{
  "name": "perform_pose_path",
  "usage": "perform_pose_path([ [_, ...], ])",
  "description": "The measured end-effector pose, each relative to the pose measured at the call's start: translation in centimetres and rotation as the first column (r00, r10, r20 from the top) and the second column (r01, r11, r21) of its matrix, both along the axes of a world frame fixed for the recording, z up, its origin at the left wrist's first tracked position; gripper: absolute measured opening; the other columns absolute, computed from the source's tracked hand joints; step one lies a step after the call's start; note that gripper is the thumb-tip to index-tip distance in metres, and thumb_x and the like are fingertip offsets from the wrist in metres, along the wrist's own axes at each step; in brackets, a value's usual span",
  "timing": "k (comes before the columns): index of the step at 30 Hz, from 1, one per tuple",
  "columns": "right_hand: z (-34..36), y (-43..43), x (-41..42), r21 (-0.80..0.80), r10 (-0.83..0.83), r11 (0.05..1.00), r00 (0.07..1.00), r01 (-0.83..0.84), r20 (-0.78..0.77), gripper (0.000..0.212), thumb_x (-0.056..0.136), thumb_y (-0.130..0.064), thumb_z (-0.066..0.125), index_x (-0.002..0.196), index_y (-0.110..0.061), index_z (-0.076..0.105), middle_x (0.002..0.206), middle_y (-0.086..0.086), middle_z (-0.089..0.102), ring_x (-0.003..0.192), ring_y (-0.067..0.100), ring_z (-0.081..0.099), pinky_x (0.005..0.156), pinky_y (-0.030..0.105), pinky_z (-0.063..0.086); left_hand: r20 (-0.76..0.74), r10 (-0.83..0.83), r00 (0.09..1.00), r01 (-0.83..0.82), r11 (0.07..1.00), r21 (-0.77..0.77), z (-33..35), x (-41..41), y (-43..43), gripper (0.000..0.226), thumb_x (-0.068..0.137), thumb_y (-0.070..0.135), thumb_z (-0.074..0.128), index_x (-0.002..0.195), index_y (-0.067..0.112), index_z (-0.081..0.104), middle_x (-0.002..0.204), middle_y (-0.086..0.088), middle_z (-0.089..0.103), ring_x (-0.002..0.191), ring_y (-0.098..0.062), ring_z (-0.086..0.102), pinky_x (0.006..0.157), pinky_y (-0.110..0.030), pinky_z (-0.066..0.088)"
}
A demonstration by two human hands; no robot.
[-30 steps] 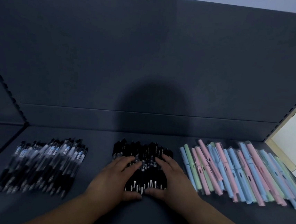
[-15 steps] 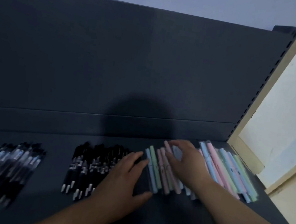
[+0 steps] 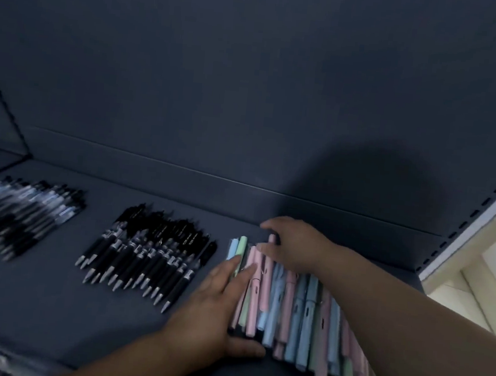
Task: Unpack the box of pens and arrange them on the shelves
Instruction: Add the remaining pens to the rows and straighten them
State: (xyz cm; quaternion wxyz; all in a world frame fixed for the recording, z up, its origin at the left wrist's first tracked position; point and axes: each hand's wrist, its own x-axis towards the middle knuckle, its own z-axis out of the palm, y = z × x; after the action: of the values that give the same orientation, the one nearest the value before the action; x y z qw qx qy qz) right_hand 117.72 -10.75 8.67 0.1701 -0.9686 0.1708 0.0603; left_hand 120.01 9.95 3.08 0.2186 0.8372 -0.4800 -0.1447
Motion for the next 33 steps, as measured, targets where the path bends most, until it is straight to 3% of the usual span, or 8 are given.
perform_pose_path([
  [4, -0.4, -0.1, 1.4, -0.075, 0.034, 0.996, 0.993, -0.043, -0.117, 0.061, 0.092, -0.052, 0.053, 0.142, -0.018, 0.046, 0.146, 0.003, 0.046, 0.132, 0.020, 0.044, 0.109, 0.029, 0.035, -0.001, -0.037, 0.999, 0.037, 0.999, -0.003, -0.1, 0.9, -0.5, 0.112, 0.060, 0.074, 0.066, 0.148, 0.043, 0.004, 0.156, 0.021, -0.001, 0.142, 0.001, -0.008, 0.114, -0.016, -0.002],
  [11, -0.1, 0.1, -0.7, -0.030, 0.020, 0.999, 1.000, -0.019, 0.002, 0.048, 0.091, -0.046, 0.057, 0.131, -0.020, 0.057, 0.130, 0.000, 0.061, 0.119, 0.017, 0.055, 0.100, 0.028, 0.043, -0.004, -0.106, 0.994, 0.106, 0.994, -0.025, 0.2, 2.4, -0.8, 0.118, 0.043, 0.088, 0.044, 0.147, 0.037, 0.021, 0.151, 0.018, 0.024, 0.139, 0.003, 0.016, 0.109, -0.003, 0.003],
  [14, 0.7, -0.4, -1.9, 0.008, -0.010, 1.000, 0.997, 0.010, 0.080, 0.050, 0.091, -0.046, 0.057, 0.135, -0.023, 0.053, 0.133, -0.002, 0.060, 0.123, 0.015, 0.053, 0.103, 0.024, 0.040, -0.045, -0.130, 0.991, 0.129, 0.991, -0.022, 0.6, 2.7, -0.6, 0.114, 0.041, 0.086, 0.053, 0.142, 0.046, 0.018, 0.145, 0.029, 0.015, 0.140, 0.004, 0.017, 0.107, 0.000, 0.004],
  [19, 3.0, -2.5, -6.8, 0.048, -0.142, 0.990, 0.937, 0.134, 0.319, 0.050, 0.086, -0.049, 0.063, 0.131, -0.028, 0.057, 0.131, -0.009, 0.059, 0.117, 0.008, 0.054, 0.091, 0.014, 0.035, 0.059, -0.196, 0.979, 0.196, 0.980, 0.004, 2.2, 1.5, -0.6, 0.116, 0.040, 0.086, 0.058, 0.136, 0.061, -0.002, 0.143, 0.041, -0.019, 0.136, 0.012, -0.020, 0.111, -0.015, -0.007],
  [22, 3.3, -2.5, -11.4, 0.120, -0.151, 0.985, 0.957, 0.125, 0.246, 0.083, 0.071, -0.060, 0.073, 0.143, -0.035, 0.040, 0.150, -0.014, 0.035, 0.133, 0.005, 0.037, 0.102, 0.014, 0.027, 0.124, -0.262, 0.957, 0.254, 0.964, 0.073, 2.5, 0.1, -1.6, 0.110, 0.039, 0.089, 0.048, 0.126, 0.071, -0.017, 0.139, 0.039, -0.034, 0.132, 0.009, -0.034, 0.110, -0.022, -0.016],
  [26, 1.9, -1.1, -15.5, 0.036, 0.014, 0.999, 0.999, -0.016, 0.046, 0.129, 0.050, -0.075, 0.075, 0.150, -0.046, -0.002, 0.155, -0.026, -0.018, 0.145, 0.002, -0.012, 0.119, 0.032, 0.002, 0.090, -0.237, 0.967, 0.226, 0.967, 0.115, 1.8, -1.1, -2.8, 0.113, 0.035, 0.088, 0.045, 0.127, 0.069, -0.017, 0.132, 0.042, -0.039, 0.134, 0.004, -0.031, 0.113, -0.026, -0.009],
  [29, 0.5, -0.1, -16.6, -0.089, 0.112, 0.989, 0.992, -0.117, -0.054, 0.135, 0.053, -0.076, 0.073, 0.145, -0.047, -0.021, 0.145, -0.024, -0.042, 0.134, 0.004, -0.040, 0.112, 0.036, -0.019, 0.061, -0.197, 0.978, 0.191, 0.976, 0.102, 1.4, -1.5, -2.9, 0.111, 0.038, 0.086, 0.049, 0.129, 0.069, -0.012, 0.128, 0.046, -0.035, 0.133, 0.006, -0.024, 0.113, -0.026, -0.003],
  [33, -0.5, 0.6, -17.2, -0.140, 0.101, 0.984, 0.993, -0.108, -0.055, 0.134, 0.055, -0.078, 0.070, 0.141, -0.048, -0.029, 0.141, -0.019, -0.051, 0.129, 0.010, -0.049, 0.110, 0.040, -0.023, 0.082, -0.195, 0.977, 0.186, 0.977, 0.105, 1.5, -2.1, -3.0, 0.121, 0.037, 0.087, 0.051, 0.137, 0.061, -0.012, 0.131, 0.045, -0.035, 0.134, 0.005, -0.026, 0.115, -0.026, -0.004],
])
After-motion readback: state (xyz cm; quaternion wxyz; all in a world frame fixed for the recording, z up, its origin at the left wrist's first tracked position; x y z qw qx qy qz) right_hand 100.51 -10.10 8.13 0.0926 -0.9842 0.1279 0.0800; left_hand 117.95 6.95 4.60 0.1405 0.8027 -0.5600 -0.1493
